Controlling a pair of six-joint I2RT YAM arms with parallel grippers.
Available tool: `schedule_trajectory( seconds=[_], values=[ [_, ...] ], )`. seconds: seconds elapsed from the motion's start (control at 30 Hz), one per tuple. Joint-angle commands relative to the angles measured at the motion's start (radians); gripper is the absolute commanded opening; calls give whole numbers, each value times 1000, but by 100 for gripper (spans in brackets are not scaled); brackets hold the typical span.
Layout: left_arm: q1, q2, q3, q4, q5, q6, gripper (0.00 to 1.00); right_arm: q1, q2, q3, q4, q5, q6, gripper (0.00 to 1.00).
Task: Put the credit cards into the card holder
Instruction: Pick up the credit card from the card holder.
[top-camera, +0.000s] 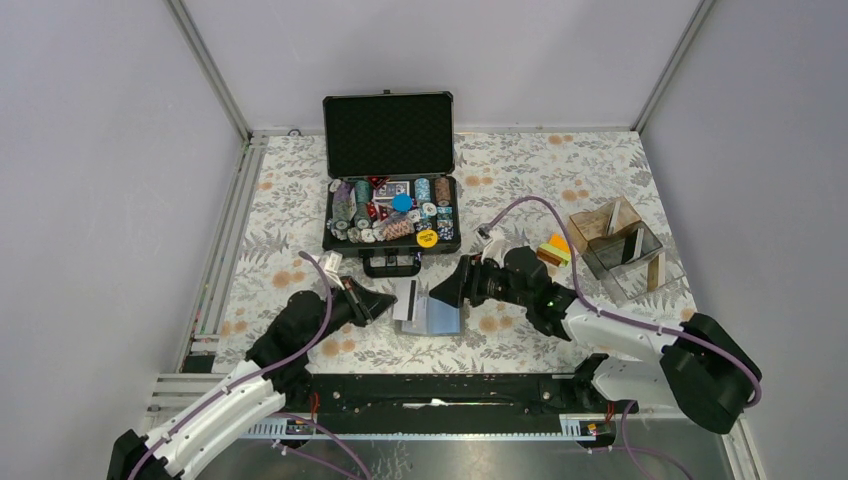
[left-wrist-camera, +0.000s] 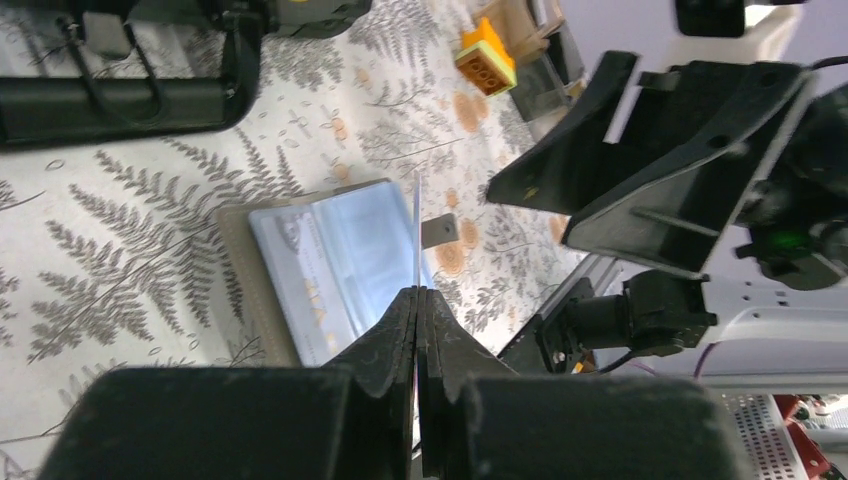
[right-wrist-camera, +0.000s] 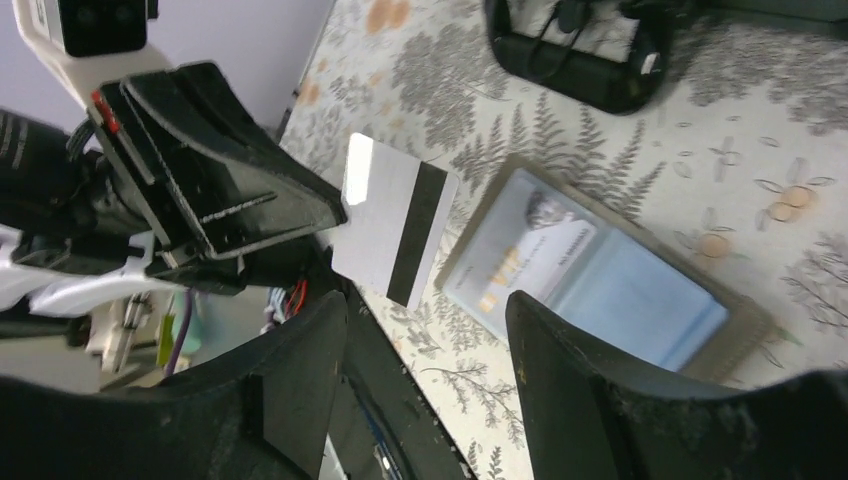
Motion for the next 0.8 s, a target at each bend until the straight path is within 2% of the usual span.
schedule_trajectory(
  seconds=[0.0,0.1,0.2,0.37,0.53,0.63,0.77],
  values=[
    [5,-36,56,106,63,-5,0,-5,62,-18,237,-167,43,69],
    [5,-41,70,93,79,9,0,-5,95,-10,273,-192,46,71],
    [5,-46,54,155,126,-14,0,-5,127,11,294,-230,45,71],
    [5,-32,44,251,196,-37,0,-3,188,69,315,-322,43,64],
    [5,-32,49,239,199,-32,0,-3,223,76,435,-384,98,57],
    [5,-34,48,225,197,-30,0,-3,228,73,483,-389,124,46],
    [5,-41,48,207,194,-22,0,-3,221,68,510,-384,146,19]
  ],
)
